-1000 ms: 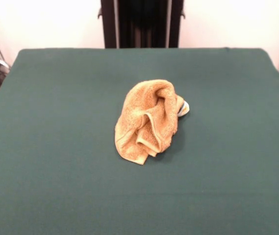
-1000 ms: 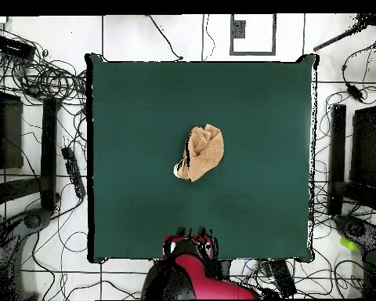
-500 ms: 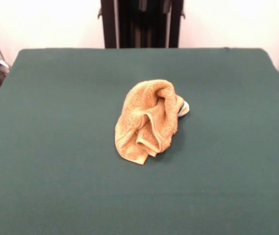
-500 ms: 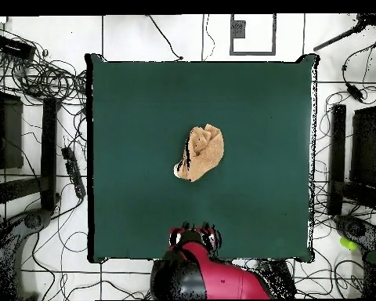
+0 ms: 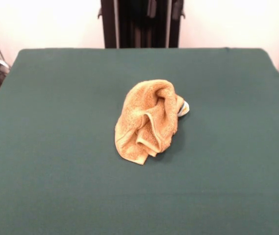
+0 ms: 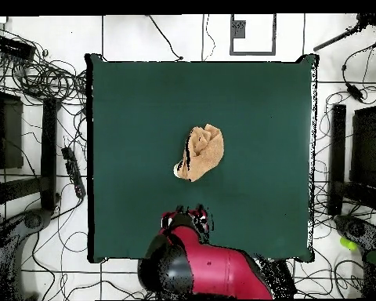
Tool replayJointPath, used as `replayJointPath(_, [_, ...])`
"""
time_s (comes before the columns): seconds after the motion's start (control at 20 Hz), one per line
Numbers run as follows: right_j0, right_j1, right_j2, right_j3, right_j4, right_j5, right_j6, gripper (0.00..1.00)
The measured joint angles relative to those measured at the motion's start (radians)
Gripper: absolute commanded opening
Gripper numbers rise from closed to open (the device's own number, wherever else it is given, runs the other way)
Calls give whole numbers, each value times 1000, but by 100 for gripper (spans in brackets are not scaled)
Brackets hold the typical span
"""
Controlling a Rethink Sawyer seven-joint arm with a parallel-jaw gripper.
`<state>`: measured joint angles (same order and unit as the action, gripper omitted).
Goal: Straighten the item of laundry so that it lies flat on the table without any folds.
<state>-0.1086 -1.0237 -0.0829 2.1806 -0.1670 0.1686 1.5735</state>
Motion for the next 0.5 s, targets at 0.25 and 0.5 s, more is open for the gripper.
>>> replayJointPath(0.25, [37, -5, -5, -94, 0, 76, 0, 100])
replayJointPath(0.5, [27, -5, -5, -156, -1, 138, 0, 100])
